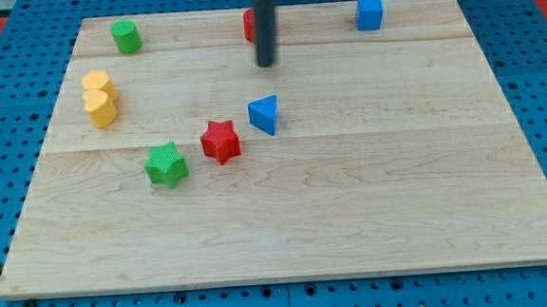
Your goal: Move yellow hexagon on left side of green star
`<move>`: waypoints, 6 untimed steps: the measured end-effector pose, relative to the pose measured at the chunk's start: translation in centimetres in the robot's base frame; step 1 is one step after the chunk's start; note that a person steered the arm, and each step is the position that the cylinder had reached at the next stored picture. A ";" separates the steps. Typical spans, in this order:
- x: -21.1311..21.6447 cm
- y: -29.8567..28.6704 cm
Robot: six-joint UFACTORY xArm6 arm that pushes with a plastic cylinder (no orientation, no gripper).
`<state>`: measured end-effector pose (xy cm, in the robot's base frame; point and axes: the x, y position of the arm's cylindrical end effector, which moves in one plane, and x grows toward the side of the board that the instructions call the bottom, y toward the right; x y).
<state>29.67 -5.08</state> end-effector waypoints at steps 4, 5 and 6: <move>7.4 -14.7; 11.8 -9.9; 11.0 -10.8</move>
